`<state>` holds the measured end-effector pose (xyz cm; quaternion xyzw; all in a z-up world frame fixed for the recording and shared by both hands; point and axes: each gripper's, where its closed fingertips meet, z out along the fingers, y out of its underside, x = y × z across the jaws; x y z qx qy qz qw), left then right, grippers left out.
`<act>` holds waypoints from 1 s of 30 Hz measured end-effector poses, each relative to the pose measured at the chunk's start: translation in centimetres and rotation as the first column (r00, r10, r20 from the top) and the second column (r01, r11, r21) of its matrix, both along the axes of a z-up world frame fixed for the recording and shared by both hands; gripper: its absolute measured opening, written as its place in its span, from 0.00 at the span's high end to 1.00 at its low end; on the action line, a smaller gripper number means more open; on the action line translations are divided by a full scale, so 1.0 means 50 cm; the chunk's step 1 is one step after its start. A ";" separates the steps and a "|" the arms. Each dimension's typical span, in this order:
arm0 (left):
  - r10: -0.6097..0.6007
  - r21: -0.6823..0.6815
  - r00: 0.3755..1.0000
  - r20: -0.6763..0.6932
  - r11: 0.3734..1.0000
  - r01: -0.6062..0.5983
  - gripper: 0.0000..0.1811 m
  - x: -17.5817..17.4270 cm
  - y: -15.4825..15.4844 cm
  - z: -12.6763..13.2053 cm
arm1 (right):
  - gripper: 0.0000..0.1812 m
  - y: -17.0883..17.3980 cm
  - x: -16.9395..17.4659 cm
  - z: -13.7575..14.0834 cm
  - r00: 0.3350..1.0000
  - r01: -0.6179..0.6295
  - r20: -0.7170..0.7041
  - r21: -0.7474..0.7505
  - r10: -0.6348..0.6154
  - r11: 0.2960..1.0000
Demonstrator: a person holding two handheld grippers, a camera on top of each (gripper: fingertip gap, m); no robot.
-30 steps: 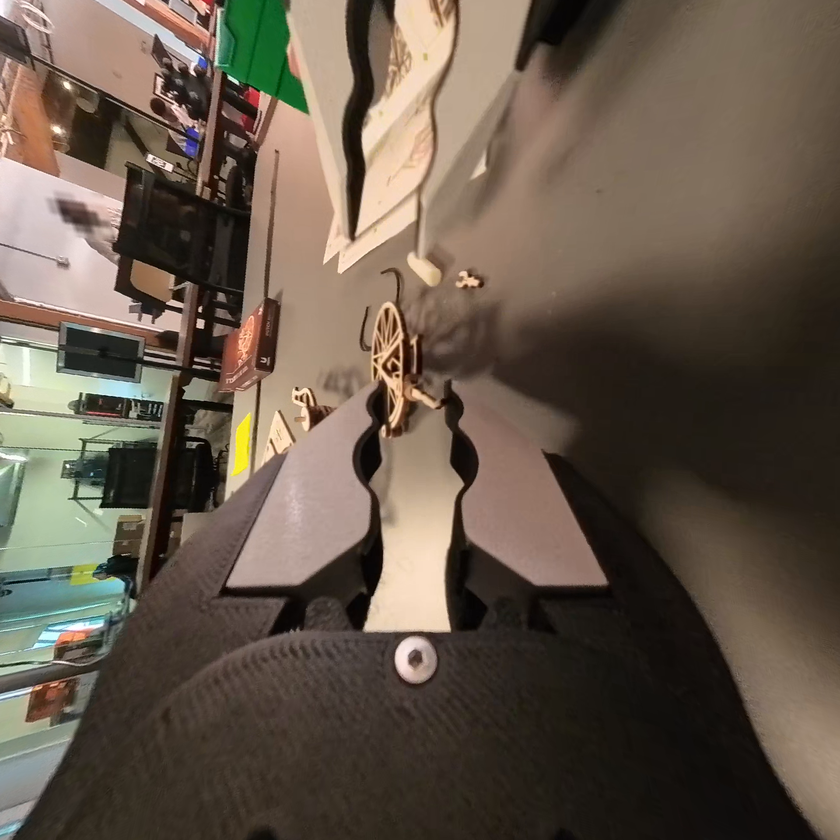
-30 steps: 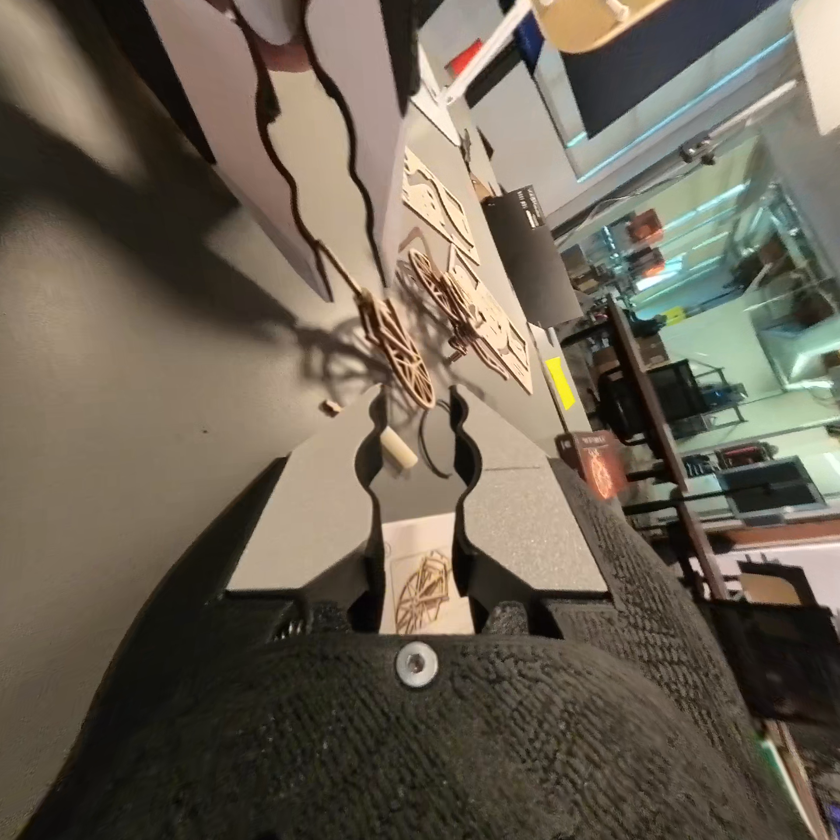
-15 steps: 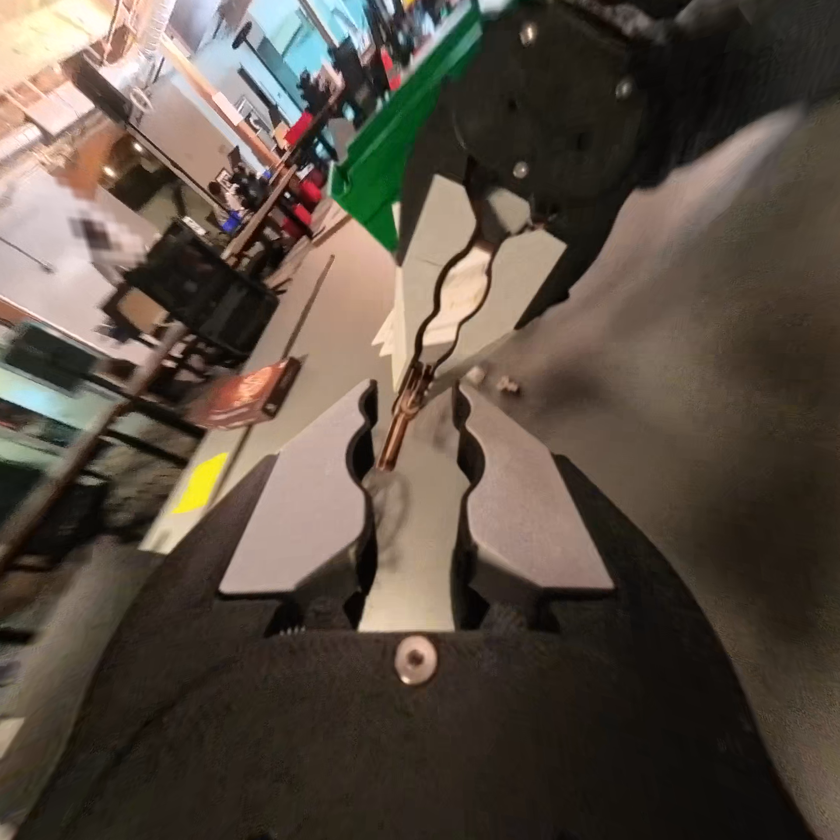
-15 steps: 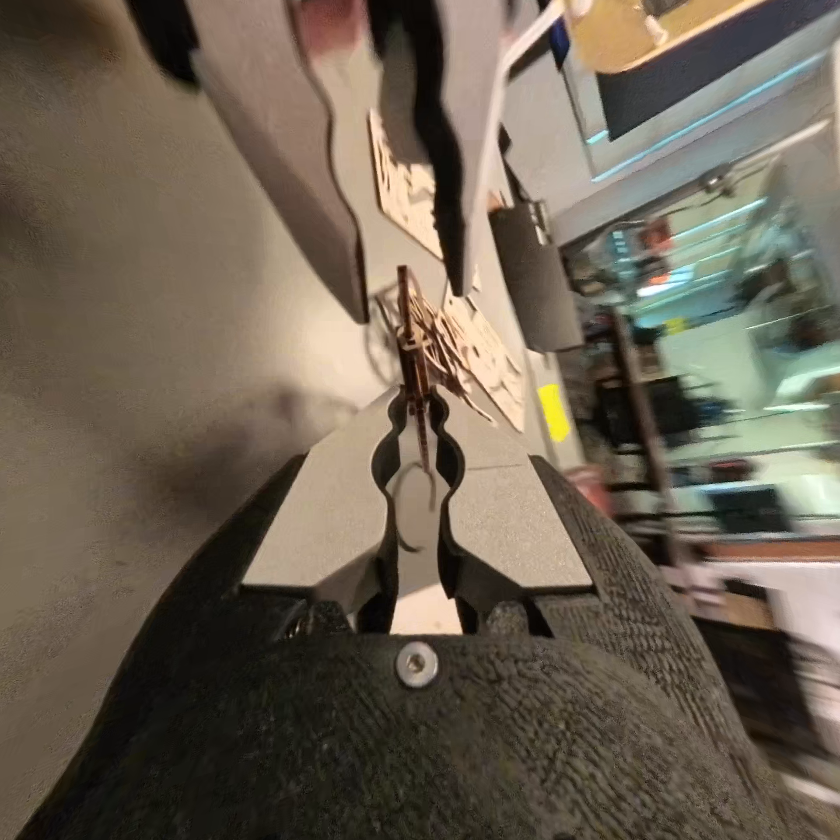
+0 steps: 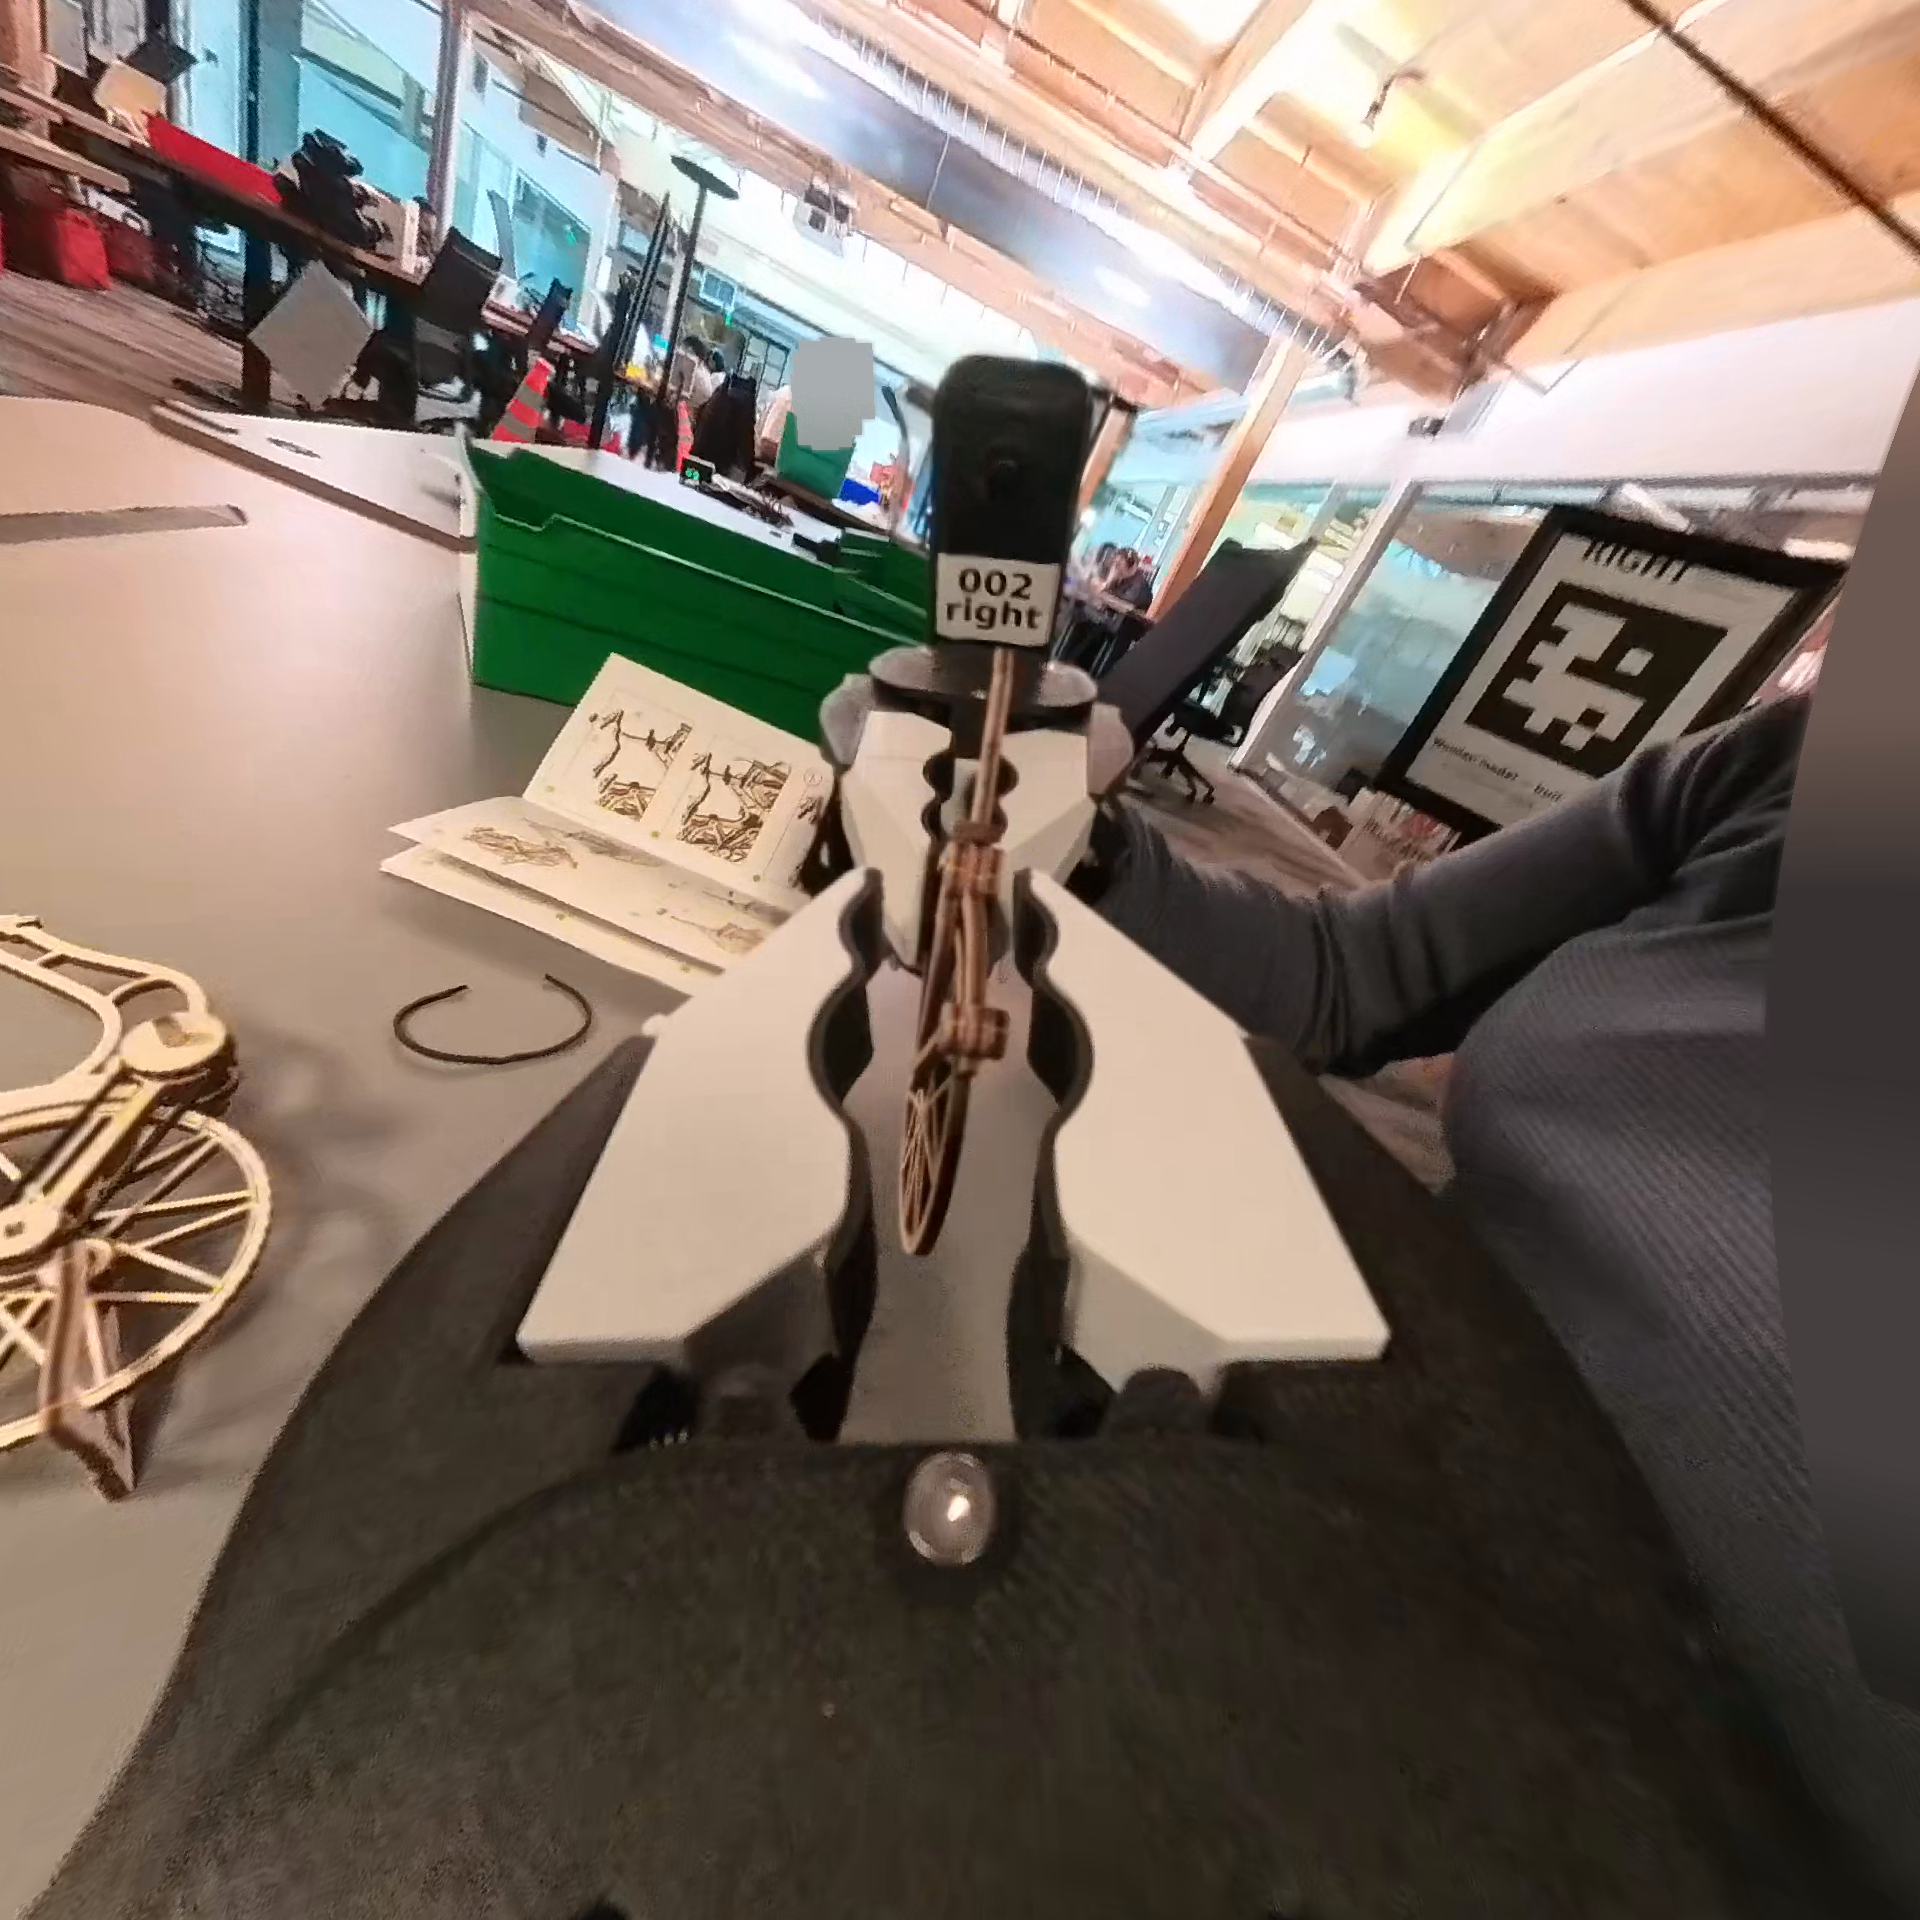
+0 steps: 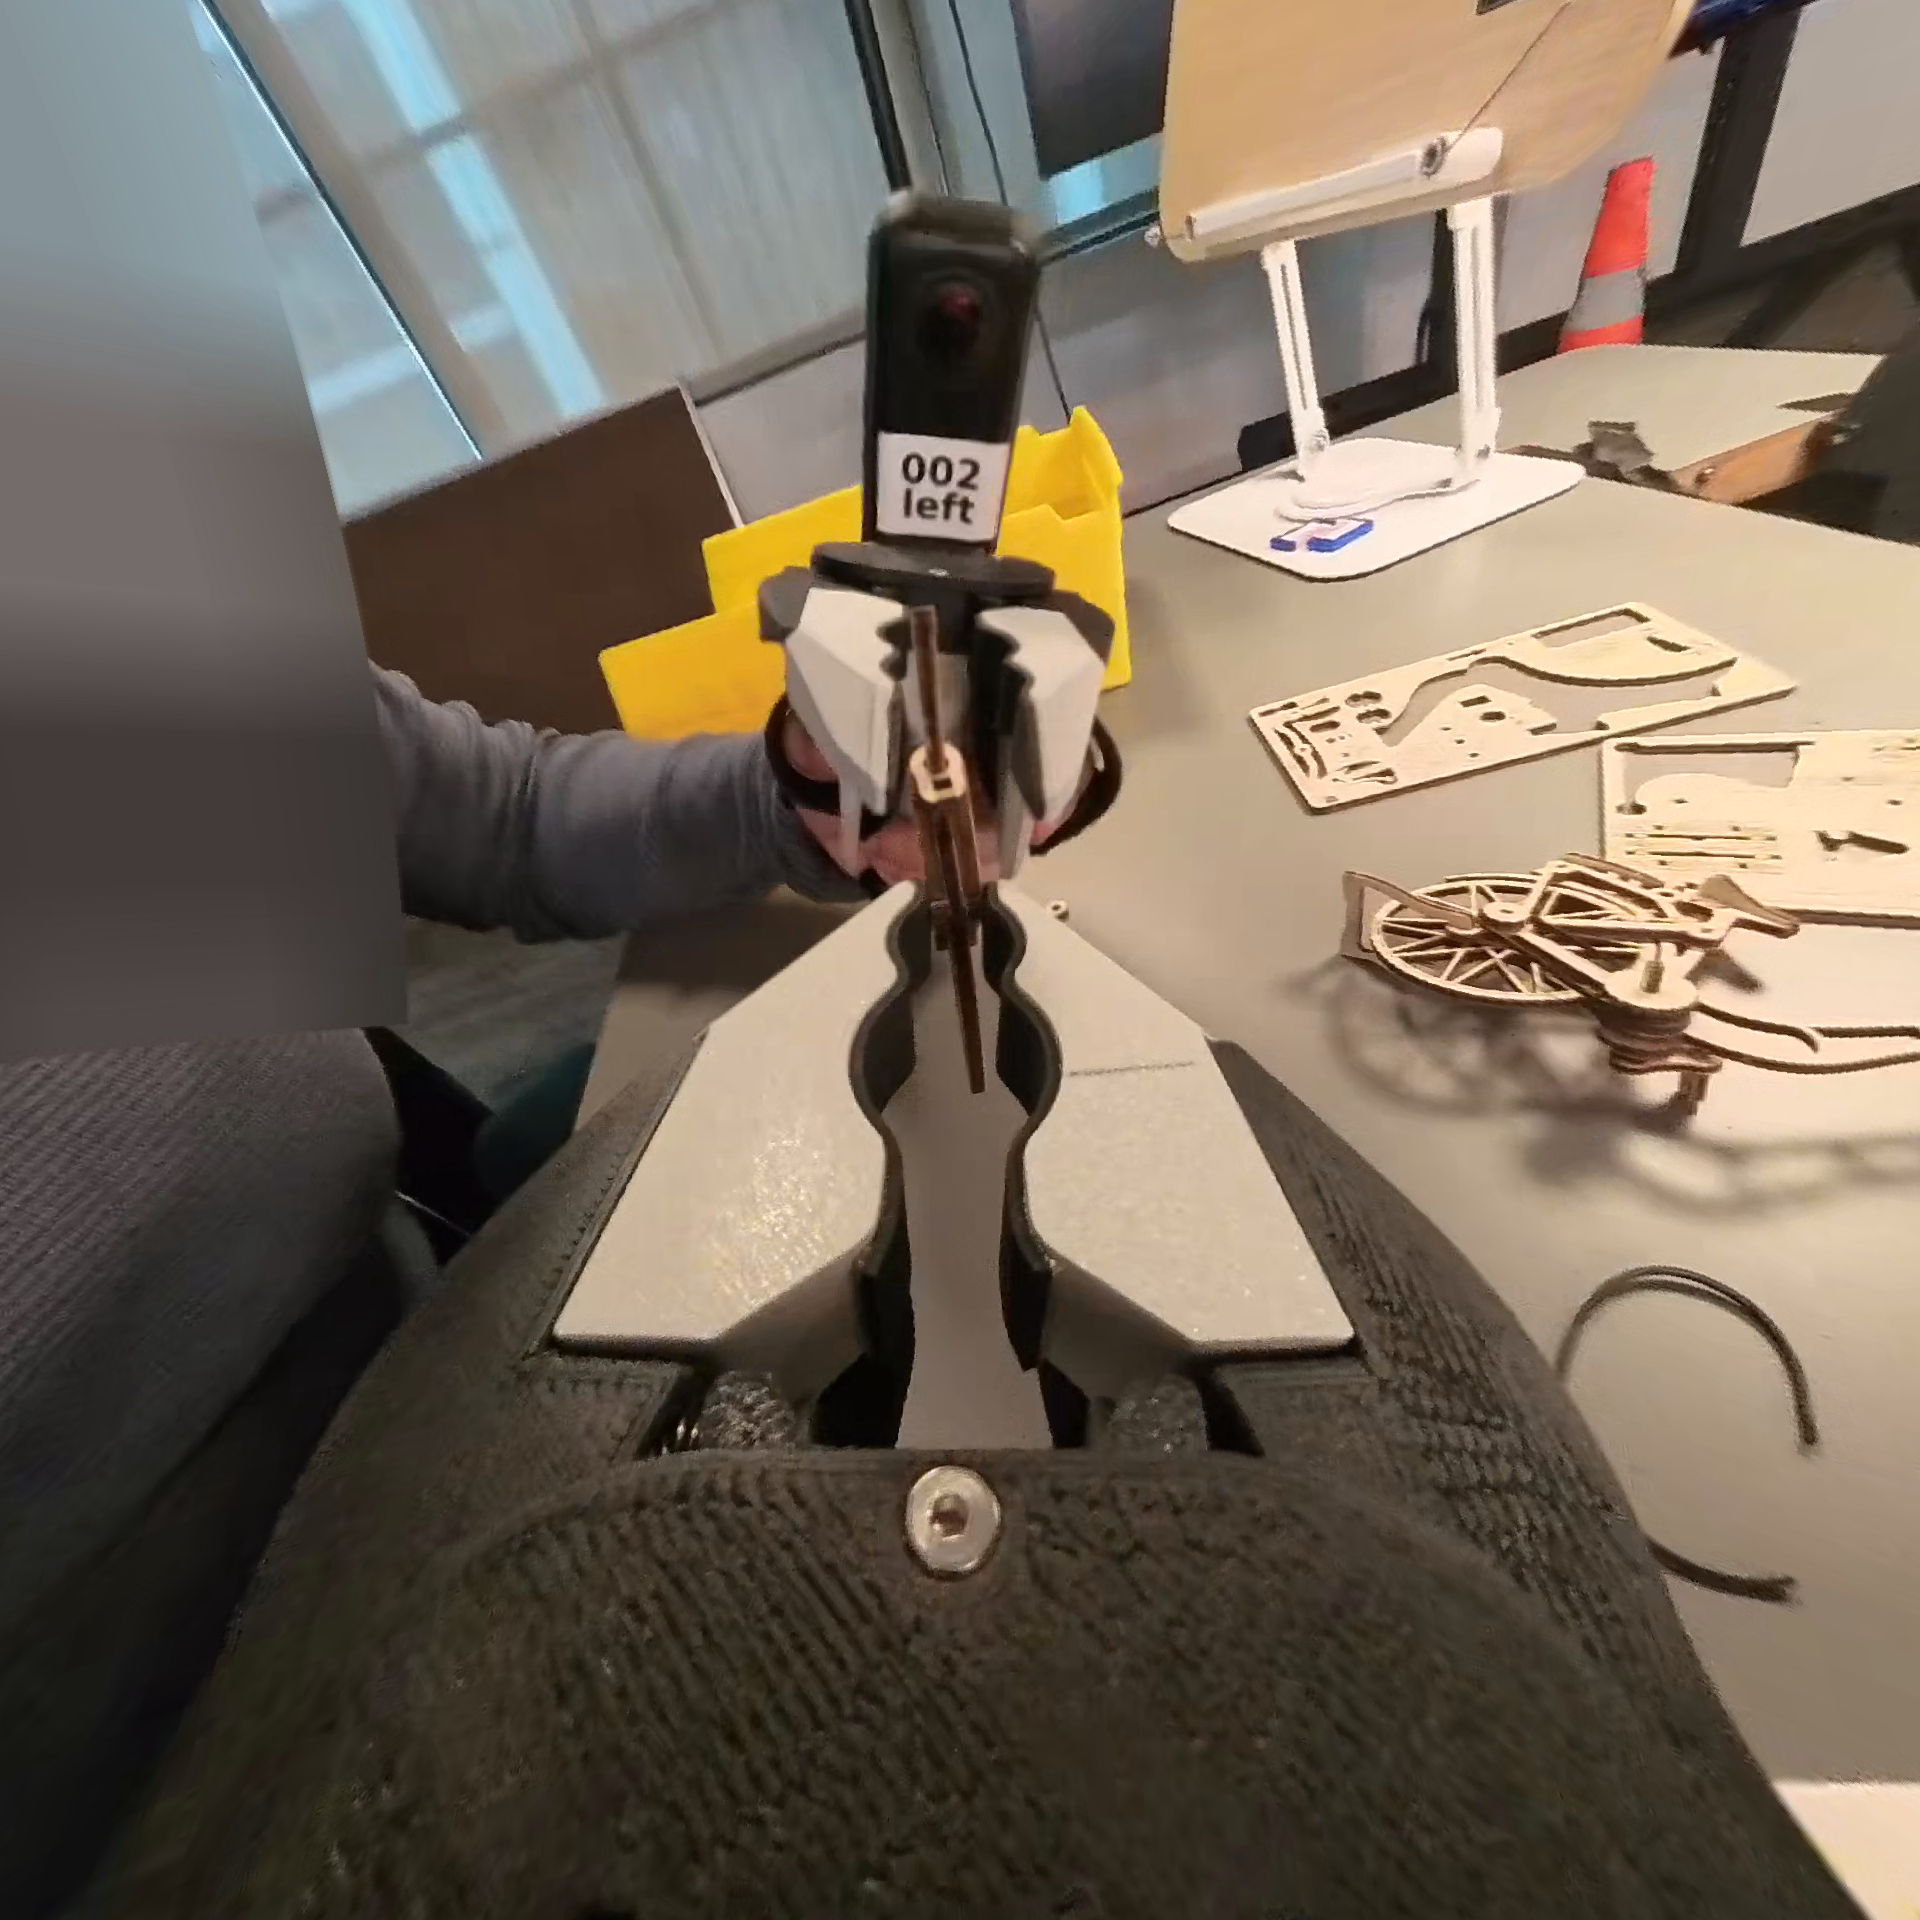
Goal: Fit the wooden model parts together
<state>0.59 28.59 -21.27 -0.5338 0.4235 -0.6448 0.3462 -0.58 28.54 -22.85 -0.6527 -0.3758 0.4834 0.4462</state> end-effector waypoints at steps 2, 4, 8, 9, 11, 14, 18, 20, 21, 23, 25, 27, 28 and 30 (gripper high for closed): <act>0.007 0.035 1.000 -0.015 0.999 -0.006 0.89 0.006 -0.007 -0.005 | 0.96 0.002 0.000 -0.006 1.000 0.000 -0.001 -0.010 0.000 1.000; 0.024 0.042 1.000 -0.012 0.999 -0.023 0.93 0.008 -0.005 -0.005 | 0.96 0.003 0.000 -0.015 1.000 0.000 0.015 -0.011 0.000 1.000; 0.013 0.009 1.000 -0.023 1.000 -0.013 0.95 0.009 -0.002 -0.010 | 0.96 0.003 -0.001 -0.024 1.000 0.003 0.024 -0.013 -0.003 1.000; -0.001 -0.010 1.000 -0.029 1.000 0.000 0.95 0.010 -0.003 -0.012 | 0.96 0.003 0.000 -0.025 1.000 0.002 0.021 -0.017 -0.002 1.000; -0.015 -0.022 0.999 -0.047 1.000 0.014 0.95 0.010 -0.003 -0.017 | 0.96 0.003 0.000 -0.029 1.000 0.003 0.019 -0.026 -0.002 1.000; 0.010 -0.012 0.996 -0.094 1.000 -0.012 0.95 0.012 0.006 -0.026 | 0.94 0.010 0.011 -0.034 0.998 0.043 0.046 0.014 -0.043 0.999; 0.047 -0.033 0.990 -0.136 0.998 -0.052 0.95 0.009 0.027 -0.041 | 0.93 0.034 0.095 -0.087 0.925 0.090 0.355 0.142 -0.136 0.986; 0.057 -0.043 0.985 -0.164 0.997 -0.065 0.95 0.009 0.034 -0.052 | 0.93 0.022 0.125 -0.132 0.859 0.082 0.503 0.051 -0.097 0.995; 0.071 -0.039 0.981 -0.180 0.996 -0.079 0.95 0.009 0.038 -0.058 | 0.93 0.014 0.134 -0.152 0.832 0.114 0.549 -0.020 -0.084 0.993; 0.091 -0.034 0.976 -0.199 0.994 -0.100 0.95 0.011 0.043 -0.066 | 0.92 -0.008 0.138 -0.187 0.784 0.179 0.617 -0.120 -0.067 0.977; 0.122 -0.020 0.969 -0.213 0.991 -0.129 0.95 0.012 0.049 -0.071 | 0.92 -0.015 0.142 -0.212 0.724 0.250 0.678 -0.085 -0.128 0.964; 0.151 0.004 0.964 -0.221 0.988 -0.153 0.95 0.010 0.054 -0.075 | 0.91 -0.017 0.143 -0.230 0.676 0.322 0.711 -0.052 -0.191 0.945; 0.157 0.020 0.962 -0.223 0.987 -0.157 0.95 0.009 0.054 -0.077 | 0.91 -0.014 0.136 -0.229 0.680 0.354 0.697 -0.043 -0.226 0.934; 0.173 0.052 0.959 -0.224 0.985 -0.166 0.95 0.008 0.054 -0.081 | 0.90 -0.006 0.131 -0.231 0.665 0.420 0.688 -0.023 -0.291 0.907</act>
